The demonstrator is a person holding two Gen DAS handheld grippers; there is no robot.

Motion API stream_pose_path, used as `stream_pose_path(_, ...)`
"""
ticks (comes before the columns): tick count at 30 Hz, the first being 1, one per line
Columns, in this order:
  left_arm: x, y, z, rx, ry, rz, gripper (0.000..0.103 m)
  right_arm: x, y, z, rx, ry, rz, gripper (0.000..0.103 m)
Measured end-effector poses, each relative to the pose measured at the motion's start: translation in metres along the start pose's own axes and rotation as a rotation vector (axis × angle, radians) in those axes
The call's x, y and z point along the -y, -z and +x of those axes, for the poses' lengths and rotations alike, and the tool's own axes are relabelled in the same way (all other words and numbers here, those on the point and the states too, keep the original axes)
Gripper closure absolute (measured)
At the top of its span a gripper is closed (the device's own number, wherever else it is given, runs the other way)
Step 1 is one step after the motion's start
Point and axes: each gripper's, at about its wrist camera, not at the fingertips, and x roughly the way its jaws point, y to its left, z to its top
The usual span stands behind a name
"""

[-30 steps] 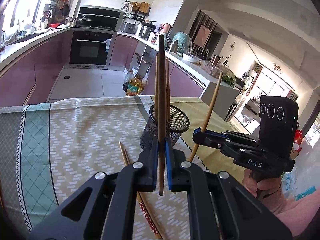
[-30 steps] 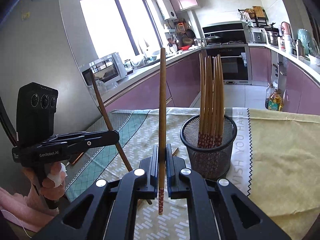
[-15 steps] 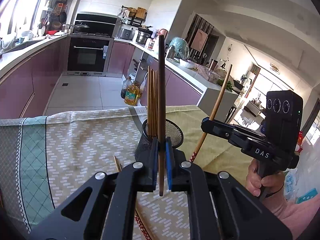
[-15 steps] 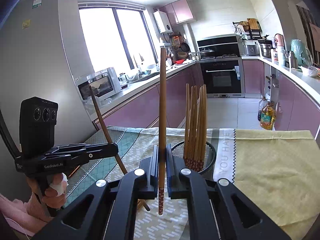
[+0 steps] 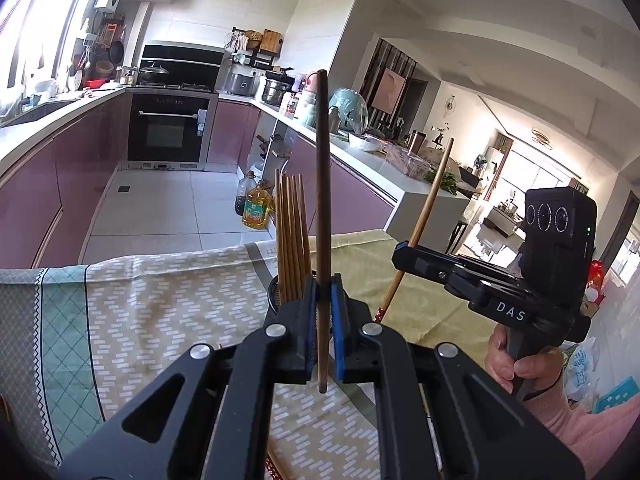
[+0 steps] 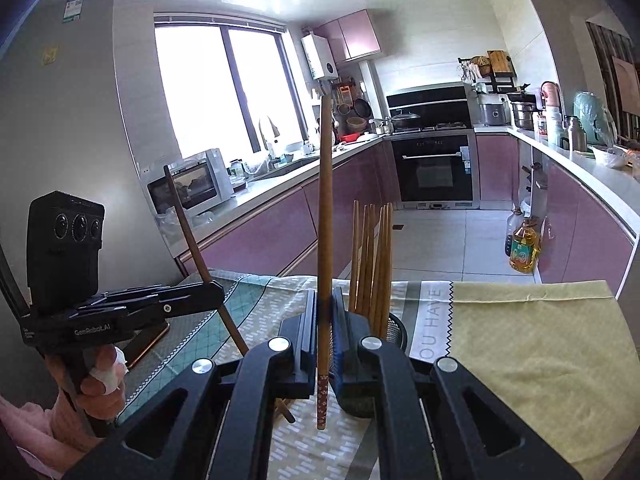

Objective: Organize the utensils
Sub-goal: 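Lower the chopsticks into the mesh cup, pushing them down among the others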

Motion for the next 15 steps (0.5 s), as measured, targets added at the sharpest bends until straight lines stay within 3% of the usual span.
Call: stream_pose_path(15,0.009,-0.028,0.002,0.047,0.008,0.029,0.095,0.003,-0.018,0.000,0.047,0.015,-0.020,0.097)
